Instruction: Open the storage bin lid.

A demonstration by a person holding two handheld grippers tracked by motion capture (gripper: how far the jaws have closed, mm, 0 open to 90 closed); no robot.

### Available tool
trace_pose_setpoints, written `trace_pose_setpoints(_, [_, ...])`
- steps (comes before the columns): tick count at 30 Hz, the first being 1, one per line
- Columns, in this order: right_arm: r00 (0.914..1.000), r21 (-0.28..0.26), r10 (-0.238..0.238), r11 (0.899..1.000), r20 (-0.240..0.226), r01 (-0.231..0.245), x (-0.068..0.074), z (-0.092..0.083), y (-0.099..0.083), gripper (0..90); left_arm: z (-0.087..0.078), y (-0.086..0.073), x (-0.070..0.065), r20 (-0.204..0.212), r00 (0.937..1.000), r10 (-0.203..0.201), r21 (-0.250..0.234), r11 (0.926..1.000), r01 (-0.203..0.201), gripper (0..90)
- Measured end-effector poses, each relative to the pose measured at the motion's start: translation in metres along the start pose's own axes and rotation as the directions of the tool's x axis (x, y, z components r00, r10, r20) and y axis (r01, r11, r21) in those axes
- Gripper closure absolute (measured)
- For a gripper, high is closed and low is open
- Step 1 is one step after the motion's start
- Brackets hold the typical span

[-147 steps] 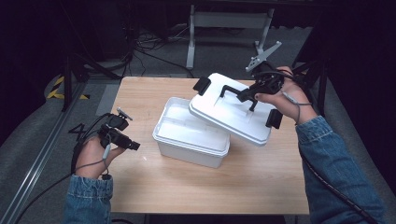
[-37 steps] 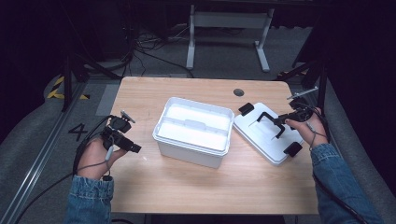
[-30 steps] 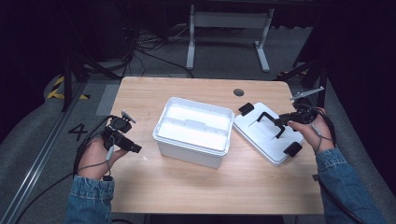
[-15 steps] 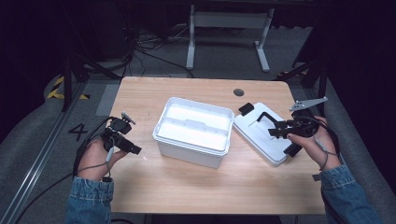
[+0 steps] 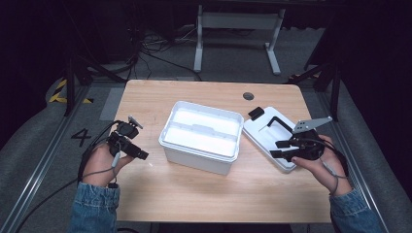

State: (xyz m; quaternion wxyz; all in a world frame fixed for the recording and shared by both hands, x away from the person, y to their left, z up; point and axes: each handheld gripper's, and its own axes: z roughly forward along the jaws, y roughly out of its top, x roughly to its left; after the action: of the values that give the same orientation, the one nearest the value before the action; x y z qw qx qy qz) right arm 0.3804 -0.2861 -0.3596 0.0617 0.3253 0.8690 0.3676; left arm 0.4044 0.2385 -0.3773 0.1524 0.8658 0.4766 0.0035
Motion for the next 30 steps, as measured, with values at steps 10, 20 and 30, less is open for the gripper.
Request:
trace_pose_setpoints(10, [0.9995, -0.003, -0.017, 1.000, -0.026, 0.017, 0.021, 0.019, -0.017, 51.7, 0.002, 0.002, -0.001, -0.002, 1.0000, -0.001, 0.012, 0.9999, 0.001, 39.6])
trace_pose_setpoints(20, [0.9995, 0.026, -0.027, 0.999, -0.016, 0.027, 0.030, 0.042, -0.028, 51.7, 0.004, 0.004, -0.001, 0.003, 0.9999, 0.011, 0.014, 0.9998, -0.011, 39.5])
trace_pose_setpoints(30, [0.9976, 0.057, -0.065, 0.996, -0.022, 0.066, 0.036, 0.077, -0.049, 50.7, 0.005, 0.006, -0.001, 0.005, 0.9999, 0.014, 0.018, 0.9997, -0.014, 39.5])
